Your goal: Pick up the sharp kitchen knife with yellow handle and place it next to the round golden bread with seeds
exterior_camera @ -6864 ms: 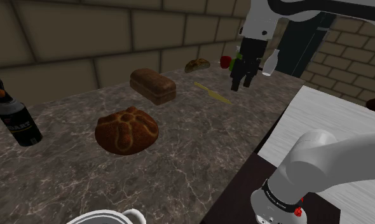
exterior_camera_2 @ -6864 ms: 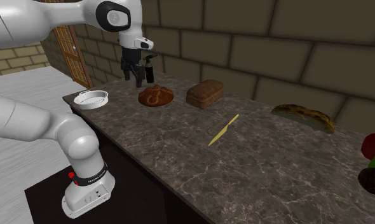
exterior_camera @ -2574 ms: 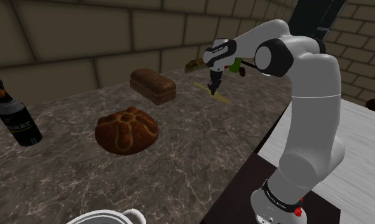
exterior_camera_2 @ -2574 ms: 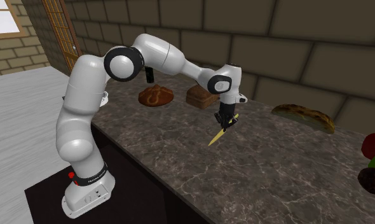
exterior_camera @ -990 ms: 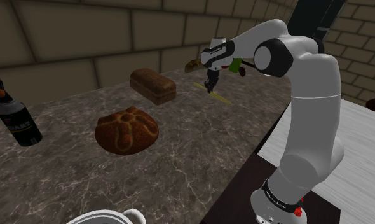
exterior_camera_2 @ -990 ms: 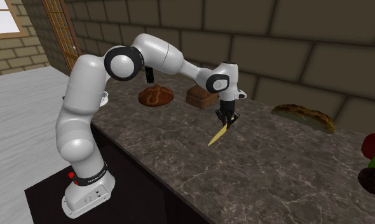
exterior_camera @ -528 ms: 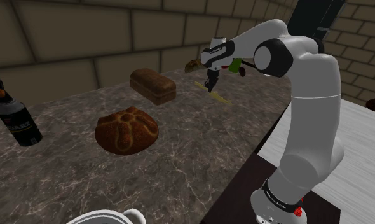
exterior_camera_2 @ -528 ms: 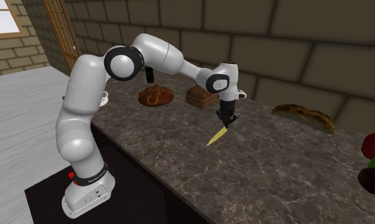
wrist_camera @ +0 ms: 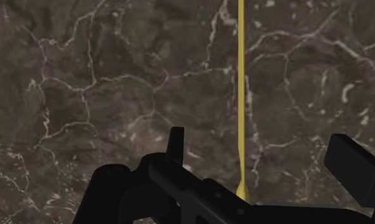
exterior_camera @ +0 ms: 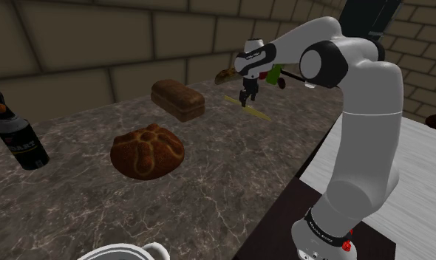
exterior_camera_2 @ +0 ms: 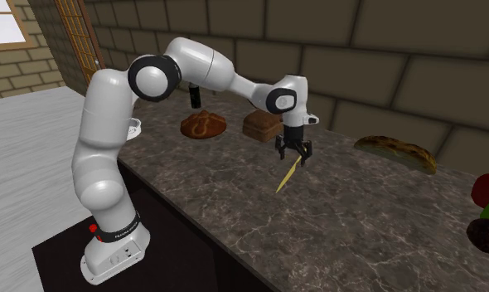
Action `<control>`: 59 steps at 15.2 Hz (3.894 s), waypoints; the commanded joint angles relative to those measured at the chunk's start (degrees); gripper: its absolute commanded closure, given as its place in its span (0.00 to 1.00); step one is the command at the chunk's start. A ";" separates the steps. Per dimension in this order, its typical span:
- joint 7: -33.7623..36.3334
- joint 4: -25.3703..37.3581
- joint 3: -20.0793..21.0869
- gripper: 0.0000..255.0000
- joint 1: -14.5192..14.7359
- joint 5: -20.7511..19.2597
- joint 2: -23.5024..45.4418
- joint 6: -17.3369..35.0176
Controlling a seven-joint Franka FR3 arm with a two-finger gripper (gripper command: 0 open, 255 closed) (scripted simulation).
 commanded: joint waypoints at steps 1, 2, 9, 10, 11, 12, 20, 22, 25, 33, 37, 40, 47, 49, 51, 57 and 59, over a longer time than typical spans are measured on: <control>-0.03 -0.80 0.00 0.00 -0.12 0.03 0.49 1.20; -0.08 -1.12 0.02 0.00 -0.21 0.10 0.81 1.83; -0.19 -1.94 0.09 0.00 -0.44 0.29 1.63 3.48; -0.19 -1.94 0.09 0.00 -0.44 0.29 1.63 3.48; -0.19 -1.94 0.09 0.00 -0.44 0.29 1.63 3.48; -0.19 -1.93 0.09 0.00 -0.44 0.29 1.63 3.46; -0.19 -1.93 0.09 1.00 -0.44 0.29 1.63 3.46; -0.19 -1.93 0.09 1.00 -0.44 0.29 1.63 3.46; -0.81 -9.13 -0.41 0.00 -0.08 -0.30 -4.80 7.70; -1.64 -12.96 -0.31 0.00 -0.79 0.38 -4.03 13.54; -1.69 -13.04 -0.28 0.00 -0.86 0.46 -3.76 13.89; -1.69 -13.04 -0.28 0.00 -0.86 0.46 -3.76 13.89; -1.69 -13.04 -0.28 1.00 -0.86 0.46 -3.77 13.88; -1.69 -13.04 -0.28 1.00 -0.86 0.46 -3.77 13.88; -1.69 -13.04 -0.28 1.00 -0.86 0.46 -3.77 13.88; -1.69 -11.47 -0.60 1.00 -0.56 -0.15 -6.12 10.03; -1.70 -10.84 -0.68 1.00 -0.47 -0.34 -6.84 8.72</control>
